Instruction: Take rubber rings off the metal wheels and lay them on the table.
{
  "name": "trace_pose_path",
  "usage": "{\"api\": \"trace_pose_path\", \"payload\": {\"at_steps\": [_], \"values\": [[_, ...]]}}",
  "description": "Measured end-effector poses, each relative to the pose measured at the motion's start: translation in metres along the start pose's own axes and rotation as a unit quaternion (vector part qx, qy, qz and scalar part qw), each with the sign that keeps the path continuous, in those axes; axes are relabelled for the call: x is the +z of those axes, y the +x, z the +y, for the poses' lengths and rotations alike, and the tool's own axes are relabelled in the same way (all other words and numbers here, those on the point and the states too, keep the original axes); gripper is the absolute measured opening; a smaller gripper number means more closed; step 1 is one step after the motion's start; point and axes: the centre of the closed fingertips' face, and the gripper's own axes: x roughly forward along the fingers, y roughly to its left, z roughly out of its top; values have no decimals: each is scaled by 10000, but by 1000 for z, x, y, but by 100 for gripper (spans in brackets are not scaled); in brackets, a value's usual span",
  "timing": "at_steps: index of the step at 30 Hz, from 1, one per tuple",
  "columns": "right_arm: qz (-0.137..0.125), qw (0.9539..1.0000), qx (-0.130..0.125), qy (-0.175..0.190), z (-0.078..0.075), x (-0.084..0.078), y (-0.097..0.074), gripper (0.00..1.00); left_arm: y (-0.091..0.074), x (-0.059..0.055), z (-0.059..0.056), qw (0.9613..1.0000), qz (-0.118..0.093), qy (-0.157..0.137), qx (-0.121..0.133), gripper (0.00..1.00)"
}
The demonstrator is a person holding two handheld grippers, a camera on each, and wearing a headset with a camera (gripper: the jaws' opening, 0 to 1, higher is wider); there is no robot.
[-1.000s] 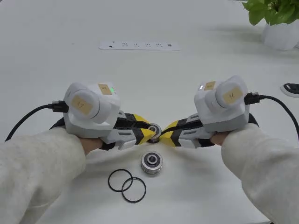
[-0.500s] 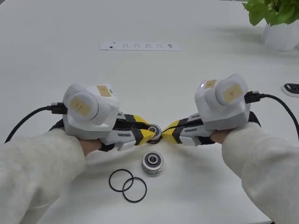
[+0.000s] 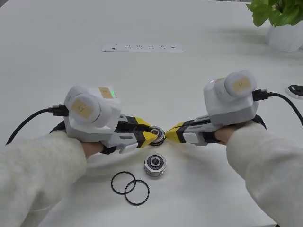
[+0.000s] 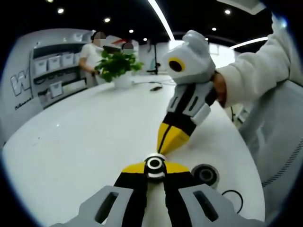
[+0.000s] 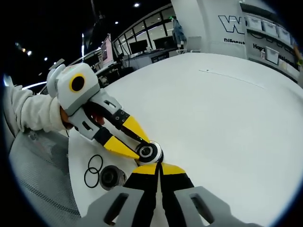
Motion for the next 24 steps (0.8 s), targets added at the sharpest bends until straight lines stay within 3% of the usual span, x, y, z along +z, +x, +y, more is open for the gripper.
{"api": "trace_pose_path", "payload": {"at_steps": [3, 9, 24], "values": [[-169, 9995, 76, 257, 2, 7, -1, 0, 0, 0, 0, 10000, -3, -2, 1, 14], [-166, 9991, 87, 389, 4, 6, -1, 0, 0, 0, 0, 10000, -12, -10, 12, 14], [-163, 9991, 90, 391, 7, 9, 0, 0, 0, 0, 0, 10000, -65, -48, 39, 14]]}}
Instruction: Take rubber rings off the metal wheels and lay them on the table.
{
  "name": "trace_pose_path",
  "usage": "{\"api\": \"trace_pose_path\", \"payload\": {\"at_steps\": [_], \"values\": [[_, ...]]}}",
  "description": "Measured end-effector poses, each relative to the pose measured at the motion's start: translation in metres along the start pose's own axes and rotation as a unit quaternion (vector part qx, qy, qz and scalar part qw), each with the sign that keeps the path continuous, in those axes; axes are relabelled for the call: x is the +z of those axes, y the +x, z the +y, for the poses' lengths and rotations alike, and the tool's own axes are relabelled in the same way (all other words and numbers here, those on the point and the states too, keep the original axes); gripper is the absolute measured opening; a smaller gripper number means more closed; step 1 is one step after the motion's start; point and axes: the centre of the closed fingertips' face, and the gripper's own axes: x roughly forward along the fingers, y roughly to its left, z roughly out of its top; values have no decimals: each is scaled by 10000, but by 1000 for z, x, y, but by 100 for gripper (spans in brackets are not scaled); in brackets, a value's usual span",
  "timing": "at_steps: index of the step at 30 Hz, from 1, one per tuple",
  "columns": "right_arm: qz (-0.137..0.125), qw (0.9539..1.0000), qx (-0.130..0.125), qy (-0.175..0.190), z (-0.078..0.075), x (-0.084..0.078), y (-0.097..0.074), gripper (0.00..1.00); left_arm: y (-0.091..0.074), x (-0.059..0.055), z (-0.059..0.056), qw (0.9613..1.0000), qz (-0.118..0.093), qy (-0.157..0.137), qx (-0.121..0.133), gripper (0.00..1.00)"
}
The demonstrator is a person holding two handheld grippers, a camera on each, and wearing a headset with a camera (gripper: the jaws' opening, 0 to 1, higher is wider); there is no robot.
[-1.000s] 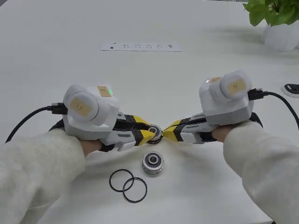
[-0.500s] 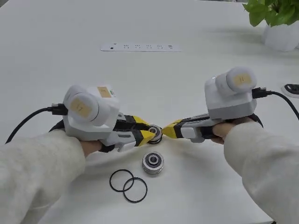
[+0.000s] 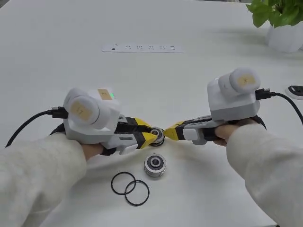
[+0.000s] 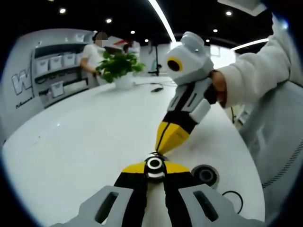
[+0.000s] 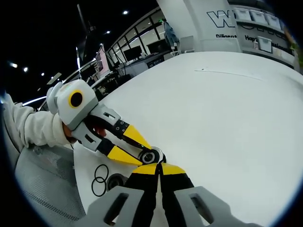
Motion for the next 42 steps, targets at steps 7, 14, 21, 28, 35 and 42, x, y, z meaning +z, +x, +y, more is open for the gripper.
{"api": "trace_pose_path", "payload": {"at_steps": [7, 14, 21, 28, 35, 42], "values": [[21, 10000, -11, -5, 1, 1, 0, 0, 0, 0, 0, 10000, 7, 12, 22, 14], [71, 9999, -18, -84, 2, 1, 0, 0, 1, 0, 0, 10000, 19, 51, 47, 14], [103, 9998, -16, -149, 4, 1, 0, 0, 2, -2, 2, 9999, 40, 61, 81, 14], [94, 9998, 5, -151, 5, 2, 1, 0, 2, -3, 4, 9999, 33, 77, 88, 14], [94, 9998, 10, -178, 5, 3, 1, 0, 3, -3, 6, 9999, 30, 85, 98, 14], [96, 9997, 15, -210, 7, 5, 0, 0, 3, -3, 5, 9999, 31, 90, 108, 14]]}}
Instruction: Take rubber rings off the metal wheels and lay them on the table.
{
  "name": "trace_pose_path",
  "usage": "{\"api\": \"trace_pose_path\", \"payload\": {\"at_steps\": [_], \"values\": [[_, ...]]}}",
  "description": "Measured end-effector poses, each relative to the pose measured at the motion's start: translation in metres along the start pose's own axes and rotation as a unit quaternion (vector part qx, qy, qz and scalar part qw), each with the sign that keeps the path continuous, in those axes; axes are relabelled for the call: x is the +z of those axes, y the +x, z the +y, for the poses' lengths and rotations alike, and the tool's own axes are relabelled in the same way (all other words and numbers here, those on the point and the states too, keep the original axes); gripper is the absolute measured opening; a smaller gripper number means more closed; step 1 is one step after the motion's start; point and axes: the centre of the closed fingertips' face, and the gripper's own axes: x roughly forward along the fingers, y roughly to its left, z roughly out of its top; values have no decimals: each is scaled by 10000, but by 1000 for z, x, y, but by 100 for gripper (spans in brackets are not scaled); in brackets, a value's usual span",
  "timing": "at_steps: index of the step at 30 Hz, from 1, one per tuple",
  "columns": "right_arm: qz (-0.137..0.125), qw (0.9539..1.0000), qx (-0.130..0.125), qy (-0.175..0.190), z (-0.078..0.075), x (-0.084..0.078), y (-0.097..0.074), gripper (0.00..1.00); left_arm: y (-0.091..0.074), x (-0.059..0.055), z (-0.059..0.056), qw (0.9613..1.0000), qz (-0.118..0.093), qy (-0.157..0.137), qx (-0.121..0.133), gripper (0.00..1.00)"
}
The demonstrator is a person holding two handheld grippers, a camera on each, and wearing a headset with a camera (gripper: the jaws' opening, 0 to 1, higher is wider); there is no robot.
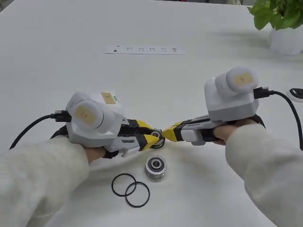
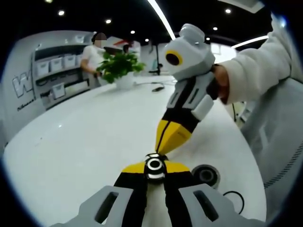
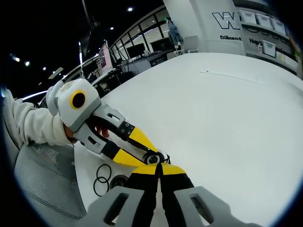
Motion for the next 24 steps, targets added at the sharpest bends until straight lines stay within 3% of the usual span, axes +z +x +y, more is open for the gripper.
{"api": "trace_pose_path", "payload": {"at_steps": [24], "values": [[-21, 10000, 82, -14, 4, 2, 0, 0, -1, 1, -2, 10000, -6, -2, 35, 14]]}}
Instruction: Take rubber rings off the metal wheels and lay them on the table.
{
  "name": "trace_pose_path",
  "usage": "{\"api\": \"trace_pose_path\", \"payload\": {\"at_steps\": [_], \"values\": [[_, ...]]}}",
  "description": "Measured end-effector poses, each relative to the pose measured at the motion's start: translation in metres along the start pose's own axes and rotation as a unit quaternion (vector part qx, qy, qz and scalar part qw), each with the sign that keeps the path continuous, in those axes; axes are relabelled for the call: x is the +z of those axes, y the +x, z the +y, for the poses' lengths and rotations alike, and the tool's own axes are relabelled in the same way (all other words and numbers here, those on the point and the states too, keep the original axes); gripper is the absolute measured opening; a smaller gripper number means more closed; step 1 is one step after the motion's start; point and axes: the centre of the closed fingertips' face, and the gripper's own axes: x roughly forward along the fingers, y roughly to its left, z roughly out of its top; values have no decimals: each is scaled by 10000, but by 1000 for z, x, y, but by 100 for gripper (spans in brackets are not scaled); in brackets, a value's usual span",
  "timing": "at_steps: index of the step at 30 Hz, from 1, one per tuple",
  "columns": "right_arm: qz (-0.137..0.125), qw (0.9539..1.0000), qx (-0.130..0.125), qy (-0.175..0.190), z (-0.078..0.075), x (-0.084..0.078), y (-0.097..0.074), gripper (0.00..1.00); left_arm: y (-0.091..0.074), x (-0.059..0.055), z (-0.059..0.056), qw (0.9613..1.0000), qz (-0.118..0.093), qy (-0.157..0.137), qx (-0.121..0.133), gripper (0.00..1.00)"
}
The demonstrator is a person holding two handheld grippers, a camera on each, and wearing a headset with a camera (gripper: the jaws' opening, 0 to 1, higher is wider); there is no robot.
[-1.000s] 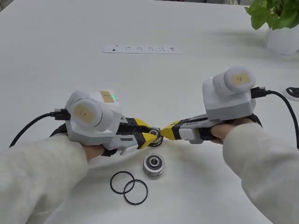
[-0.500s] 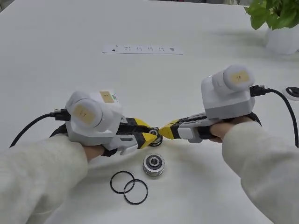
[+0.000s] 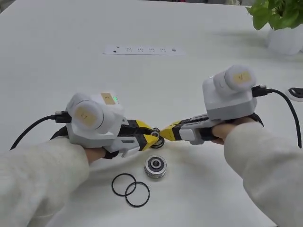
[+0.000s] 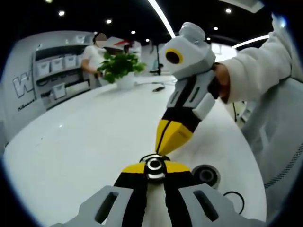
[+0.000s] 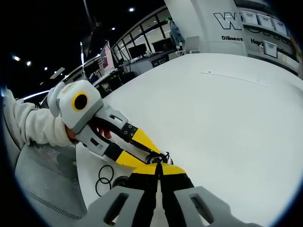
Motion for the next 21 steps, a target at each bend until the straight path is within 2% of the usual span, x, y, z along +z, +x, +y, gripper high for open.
{"api": "trace_pose_path", "payload": {"at_steps": [2, 4, 5, 6, 9, 21], "values": [[-5, 10000, 14, 3, 1, 0, 0, 0, 0, 0, 0, 10000, 1, -1, 0, 14], [-209, 9997, 62, 96, 2, 9, -2, 0, 0, 1, -1, 10000, 2, -1, 2, 14], [-415, 9990, 56, 146, 2, 17, -3, 0, 0, 1, -1, 10000, 3, 0, 0, 14], [-366, 9991, 106, 191, 3, 17, -5, 0, 0, 1, -2, 10000, 4, 1, 3, 14], [-262, 9996, 28, 39, 3, 12, -2, 0, 0, 1, -3, 10000, 10, 8, 1, 14], [-204, 9996, -34, 171, -1, 8, -4, 0, 0, 4, -6, 9999, 95, 129, 27, 14]]}}
